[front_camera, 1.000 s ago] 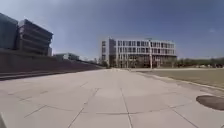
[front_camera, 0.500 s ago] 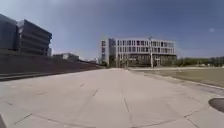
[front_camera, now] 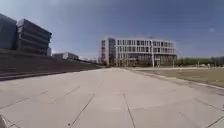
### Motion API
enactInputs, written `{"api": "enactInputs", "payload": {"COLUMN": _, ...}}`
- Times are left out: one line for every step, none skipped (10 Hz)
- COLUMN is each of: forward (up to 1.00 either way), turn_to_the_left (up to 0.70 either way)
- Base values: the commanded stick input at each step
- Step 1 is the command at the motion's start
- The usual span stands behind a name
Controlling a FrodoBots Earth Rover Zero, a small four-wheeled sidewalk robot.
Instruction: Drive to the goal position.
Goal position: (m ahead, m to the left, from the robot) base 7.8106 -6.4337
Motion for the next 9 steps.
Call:
{"api": "enactInputs", "payload": {"forward": 0.7, "turn_to_the_left": 0.01}}
{"api": "enactInputs", "payload": {"forward": 0.7, "turn_to_the_left": 0.01}}
{"api": "enactInputs", "payload": {"forward": 0.7, "turn_to_the_left": 0.01}}
{"api": "enactInputs", "payload": {"forward": 0.7, "turn_to_the_left": 0.01}}
{"api": "enactInputs", "payload": {"forward": 0.7, "turn_to_the_left": 0.01}}
{"api": "enactInputs", "payload": {"forward": 0.7, "turn_to_the_left": 0.01}}
{"api": "enactInputs", "payload": {"forward": 0.7, "turn_to_the_left": 0.01}}
{"api": "enactInputs", "payload": {"forward": 0.7, "turn_to_the_left": 0.01}}
{"api": "enactInputs", "payload": {"forward": 0.7, "turn_to_the_left": 0.01}}
